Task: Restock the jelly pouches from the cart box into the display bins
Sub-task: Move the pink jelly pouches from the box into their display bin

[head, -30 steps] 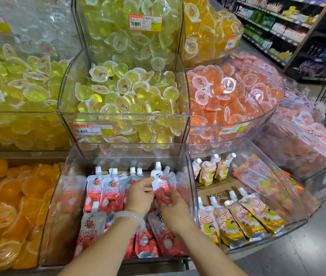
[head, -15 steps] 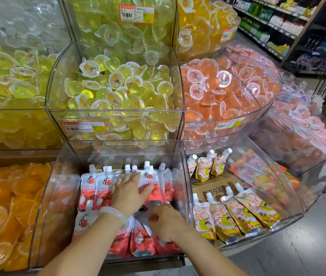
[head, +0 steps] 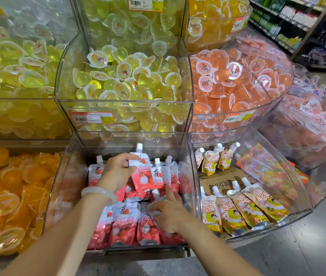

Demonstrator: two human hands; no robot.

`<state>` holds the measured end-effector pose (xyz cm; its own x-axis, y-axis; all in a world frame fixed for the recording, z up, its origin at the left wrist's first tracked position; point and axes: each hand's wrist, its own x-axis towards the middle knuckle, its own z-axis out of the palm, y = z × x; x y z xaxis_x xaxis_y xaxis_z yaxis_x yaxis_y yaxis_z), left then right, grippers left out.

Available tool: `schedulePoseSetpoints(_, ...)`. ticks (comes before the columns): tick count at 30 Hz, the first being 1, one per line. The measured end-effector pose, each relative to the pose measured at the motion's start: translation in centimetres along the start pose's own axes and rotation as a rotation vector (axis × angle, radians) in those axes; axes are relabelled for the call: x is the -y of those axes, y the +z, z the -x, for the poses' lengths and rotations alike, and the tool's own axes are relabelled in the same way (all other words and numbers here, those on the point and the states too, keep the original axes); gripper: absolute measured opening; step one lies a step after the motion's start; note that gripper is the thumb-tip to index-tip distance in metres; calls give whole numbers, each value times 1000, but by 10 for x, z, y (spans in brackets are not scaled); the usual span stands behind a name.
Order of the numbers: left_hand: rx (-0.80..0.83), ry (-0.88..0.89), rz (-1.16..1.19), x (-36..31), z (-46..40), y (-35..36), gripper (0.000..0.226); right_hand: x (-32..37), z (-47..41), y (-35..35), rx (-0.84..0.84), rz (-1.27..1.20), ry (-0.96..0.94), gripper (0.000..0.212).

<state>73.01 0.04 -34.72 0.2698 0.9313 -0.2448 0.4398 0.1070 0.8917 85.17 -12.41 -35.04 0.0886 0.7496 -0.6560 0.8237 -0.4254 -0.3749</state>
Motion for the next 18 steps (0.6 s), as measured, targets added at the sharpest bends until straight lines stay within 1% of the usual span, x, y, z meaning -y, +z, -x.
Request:
schedulePoseSetpoints(2, -27, -11, -42, 6, 2, -9, 26, 5, 3, -3, 27, 109, 11, 65)
schedulePoseSetpoints(5, -35, 9, 27, 11, 7, -7, 29, 11, 6, -5, 74, 228, 82, 71)
schedulePoseSetpoints(7, -49, 20, 81, 13, 10, -3, 31, 10, 8, -2, 71, 238, 104, 77)
schedulePoseSetpoints(9, -62, 29, 105, 15, 11, -1, 32, 6, 9, 5, 61, 184, 109, 84)
schedulePoseSetpoints(11, -59, 48, 84, 17, 12, -2, 30, 4, 10, 10, 28, 156, 72, 91)
schedulePoseSetpoints(13, -51, 70, 57, 19, 13, -3, 29, 4, 9, 10, -19, 211, 27, 96)
schedulePoseSetpoints(15, -37, 68, 66, 21, 14, -4, 29, 5, 8, 4, -39, 236, 14, 96)
schedulePoseSetpoints(18, 10, 71, 61, 26, 15, -4, 27, 5, 4, 3, -76, 339, 13, 82)
